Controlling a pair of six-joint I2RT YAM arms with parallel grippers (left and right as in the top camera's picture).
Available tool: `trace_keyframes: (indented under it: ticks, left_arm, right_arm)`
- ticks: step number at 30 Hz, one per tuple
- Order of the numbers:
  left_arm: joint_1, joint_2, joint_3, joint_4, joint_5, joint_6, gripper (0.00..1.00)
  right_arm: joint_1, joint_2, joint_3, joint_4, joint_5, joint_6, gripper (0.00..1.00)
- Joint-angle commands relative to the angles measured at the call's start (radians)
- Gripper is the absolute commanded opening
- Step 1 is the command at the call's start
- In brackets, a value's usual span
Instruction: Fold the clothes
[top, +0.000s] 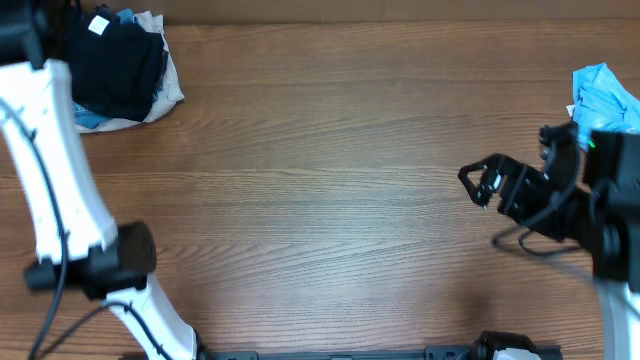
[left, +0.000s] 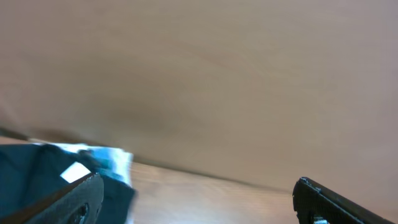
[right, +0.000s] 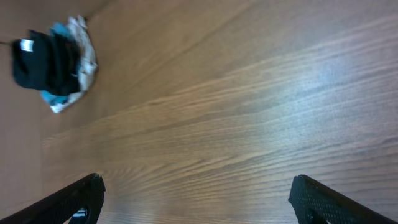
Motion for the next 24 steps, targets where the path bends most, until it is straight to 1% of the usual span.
trace_keyframes:
  ticks: [1, 4, 6, 11, 16, 19, 21, 24]
  left_arm:
    - [0.002, -0.125, 0.016, -0.087, 0.213, -0.006, 1.0]
    - [0.002, -0.216, 0.016, -0.215, 0.279, -0.004, 1.0]
    - [0.002, -0.271, 0.016, -0.307, 0.292, 0.015, 1.0]
    - [-0.002, -0.403, 0.016, -0.49, 0.308, 0.14, 1.0]
    - [-0.001, -0.549, 0.016, -0.64, 0.309, 0.22, 1.0]
    - [-0.001, -0.635, 0.016, -0.687, 0.308, 0.264, 1.0]
    - [-0.001, -0.69, 0.012, -0.692, 0.307, 0.28, 1.0]
    - [-0.001, -0.768, 0.003, -0.692, 0.278, 0.278, 1.0]
  right_arm:
    - [-0.002, -0.137, 0.027, -0.026, 0.025, 0.023, 1.0]
    - [-0.002, -0.24, 0.027, -0.076, 0.086, 0.098, 1.0]
    - [-0.002, -0.304, 0.027, -0.101, 0.089, 0.11, 1.0]
    - [-0.002, -0.459, 0.027, -0.142, 0.097, 0.106, 1.0]
    - [-0.002, -0.544, 0.027, -0.181, 0.097, 0.11, 1.0]
    - [-0.002, -0.563, 0.026, -0.209, 0.097, 0.109, 1.0]
    - [-0.002, -0.572, 0.026, -0.217, 0.097, 0.106, 1.0]
    - [-0.002, -0.586, 0.026, -0.228, 0.097, 0.101, 1.0]
